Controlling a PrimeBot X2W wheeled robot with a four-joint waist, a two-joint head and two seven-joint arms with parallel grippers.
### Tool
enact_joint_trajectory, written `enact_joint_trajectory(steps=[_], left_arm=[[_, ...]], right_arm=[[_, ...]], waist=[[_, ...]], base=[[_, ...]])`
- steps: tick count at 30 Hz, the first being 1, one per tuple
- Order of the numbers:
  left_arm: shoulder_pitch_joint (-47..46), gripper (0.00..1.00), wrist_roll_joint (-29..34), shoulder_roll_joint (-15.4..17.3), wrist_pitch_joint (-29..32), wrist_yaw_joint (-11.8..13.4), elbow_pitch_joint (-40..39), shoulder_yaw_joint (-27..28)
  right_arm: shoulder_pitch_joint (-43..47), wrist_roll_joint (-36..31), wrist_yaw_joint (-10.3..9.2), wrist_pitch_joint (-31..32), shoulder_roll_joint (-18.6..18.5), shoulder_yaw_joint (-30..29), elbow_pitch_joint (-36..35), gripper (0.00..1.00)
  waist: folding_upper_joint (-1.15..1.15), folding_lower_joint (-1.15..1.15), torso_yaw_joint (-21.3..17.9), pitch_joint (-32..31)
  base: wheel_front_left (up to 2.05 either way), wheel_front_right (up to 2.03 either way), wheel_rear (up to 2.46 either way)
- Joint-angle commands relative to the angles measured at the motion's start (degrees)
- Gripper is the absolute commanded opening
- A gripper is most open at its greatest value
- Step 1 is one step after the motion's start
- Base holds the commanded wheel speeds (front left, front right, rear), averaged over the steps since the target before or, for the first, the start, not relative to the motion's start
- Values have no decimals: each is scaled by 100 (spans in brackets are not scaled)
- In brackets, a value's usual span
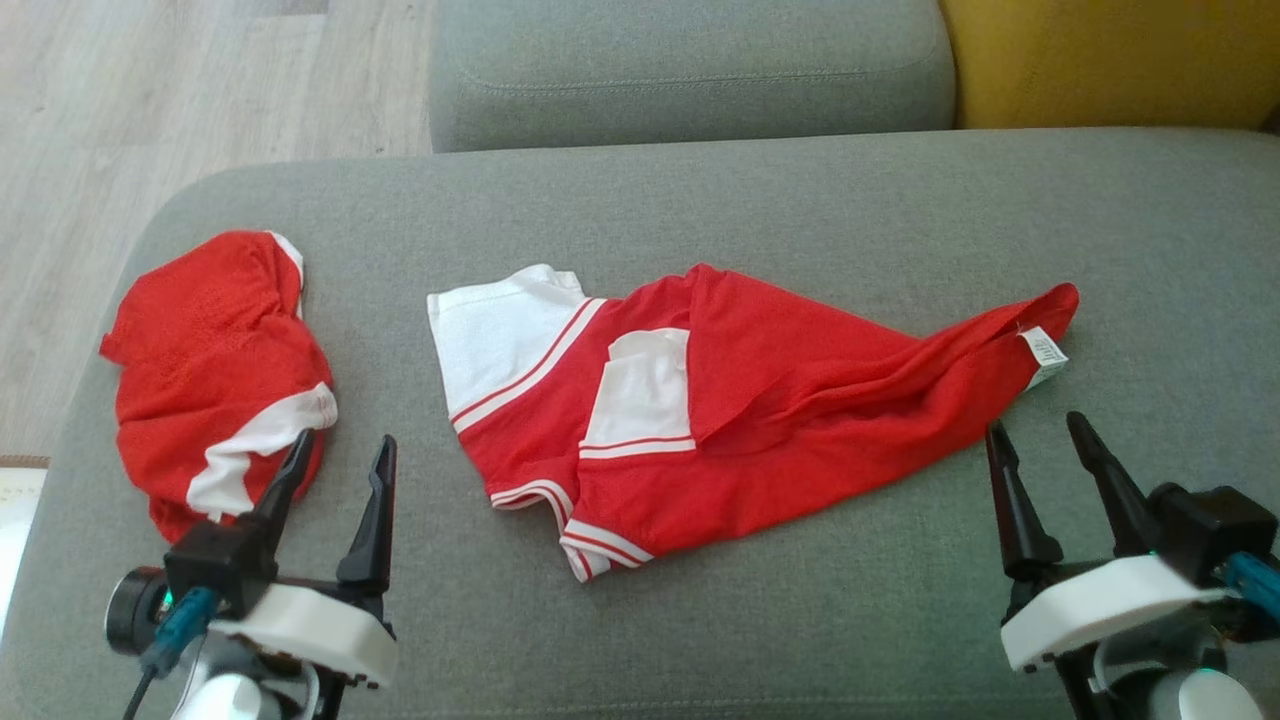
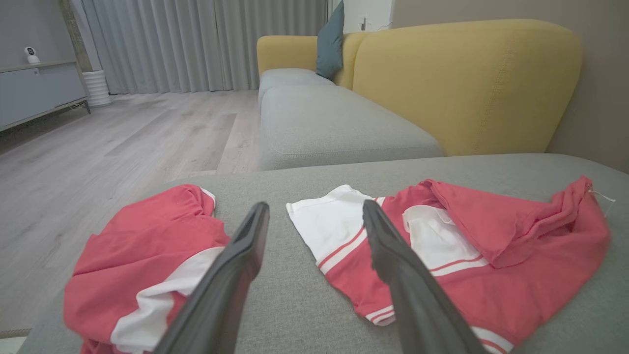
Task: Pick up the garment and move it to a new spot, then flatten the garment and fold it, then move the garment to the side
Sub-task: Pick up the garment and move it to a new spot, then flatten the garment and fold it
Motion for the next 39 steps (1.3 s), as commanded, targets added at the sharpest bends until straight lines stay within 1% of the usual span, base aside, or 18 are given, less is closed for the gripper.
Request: enact_joint_trajectory(steps=[1, 11, 20, 25, 31, 35, 39], left_arm=[[-234, 100, 42, 207, -50, 66, -247, 210], [-207, 100, 86, 290, -4, 165, -353, 219], [-235, 100, 95, 316, 2, 202, -417, 197], [-355, 100, 143, 312, 18, 184, -467, 131], [-756, 100, 249, 232, 13, 110, -540, 29], [-1025, 100, 310, 122, -13, 8, -494, -59], [-1280, 100, 385, -4, -35, -112, -413, -173]], right_arm=[[-147, 31, 44, 7, -32, 112, -247, 100], [-145, 40, 44, 31, -32, 107, -262, 100], [-149, 24, 44, 81, -32, 98, -257, 100], [-235, -3, 44, 312, -32, 344, -125, 100], [-734, 79, 44, 655, -32, 1010, 448, 100], [-1223, 203, 44, 640, -32, 1469, 1024, 100], [-1681, 358, 44, 547, -32, 1717, 1648, 100]], waist=[[0, 0, -4, -16], [0, 0, -4, -18], [0, 0, 24, 8], [0, 0, 119, 160], [0, 0, 406, 630], [0, 0, 650, 907], [0, 0, 892, 1133]], base=[[0, 0, 0], [0, 0, 0], [0, 0, 0], [0, 0, 0], [0, 0, 0], [0, 0, 0], [0, 0, 0]])
